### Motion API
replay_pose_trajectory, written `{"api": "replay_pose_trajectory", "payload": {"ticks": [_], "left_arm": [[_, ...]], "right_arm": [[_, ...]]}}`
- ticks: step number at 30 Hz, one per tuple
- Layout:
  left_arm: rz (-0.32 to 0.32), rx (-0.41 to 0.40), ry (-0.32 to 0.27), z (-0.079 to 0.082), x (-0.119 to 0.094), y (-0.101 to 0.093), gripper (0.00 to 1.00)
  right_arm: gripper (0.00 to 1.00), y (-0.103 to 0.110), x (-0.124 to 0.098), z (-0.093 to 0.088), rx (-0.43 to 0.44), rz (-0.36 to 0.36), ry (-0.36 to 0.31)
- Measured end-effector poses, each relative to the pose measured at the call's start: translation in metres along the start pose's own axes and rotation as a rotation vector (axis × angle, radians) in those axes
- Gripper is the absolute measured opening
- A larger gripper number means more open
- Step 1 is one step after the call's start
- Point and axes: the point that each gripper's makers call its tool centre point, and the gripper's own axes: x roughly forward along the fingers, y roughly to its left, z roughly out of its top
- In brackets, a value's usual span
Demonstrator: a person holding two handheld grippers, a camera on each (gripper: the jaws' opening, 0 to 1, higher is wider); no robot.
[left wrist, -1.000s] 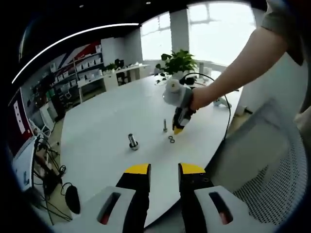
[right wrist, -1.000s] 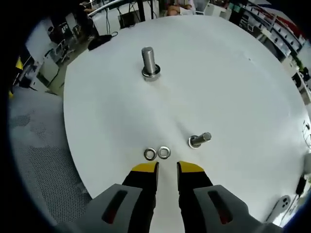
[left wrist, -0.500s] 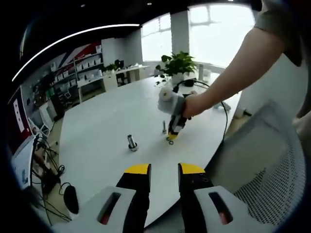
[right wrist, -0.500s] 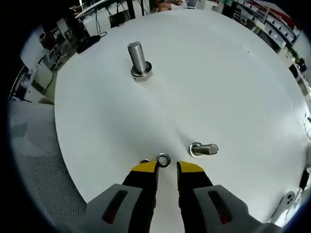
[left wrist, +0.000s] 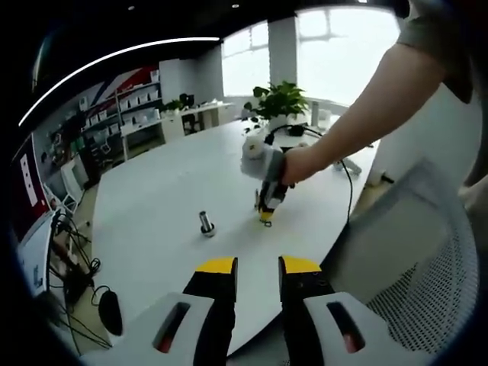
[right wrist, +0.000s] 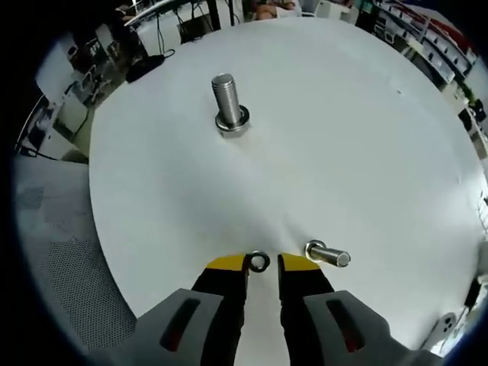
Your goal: Place the washer onto the threaded stud by aligning its center hole with the stud, sliding it down to the base, and recovering from edge contact or off-axis alignment until the washer reaches the visible bottom stop.
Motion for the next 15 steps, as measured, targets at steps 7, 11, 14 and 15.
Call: {"api": "replay_pose_trajectory", "payload": {"ticks": [7, 11, 14, 15], "left_arm": [[0.0, -0.004, 0.0, -0.0005, 0.0, 0.0008, 0.19], [-0.002, -0.004, -0.001, -0.0001, 0.0001, 0.0005, 0.19], [0.0, -0.004, 0.001, -0.0007, 0.0001, 0.0008, 0.19], [-0.001, -0.005, -0.002, -0.0002, -0.0001, 0.001, 0.19]], "right_arm": [[0.19, 0.0014, 0.0027, 0.0005, 0.008, 0.005, -0.024], [0.18, 0.0003, 0.0032, -0.0006, -0.013, 0.005, -0.01], [0.19, 0.0024, 0.0036, -0.0018, -0.053, 0.002, 0.002], [0.19, 0.0027, 0.0035, -0.0021, -0.064, 0.001, 0.006]]}}
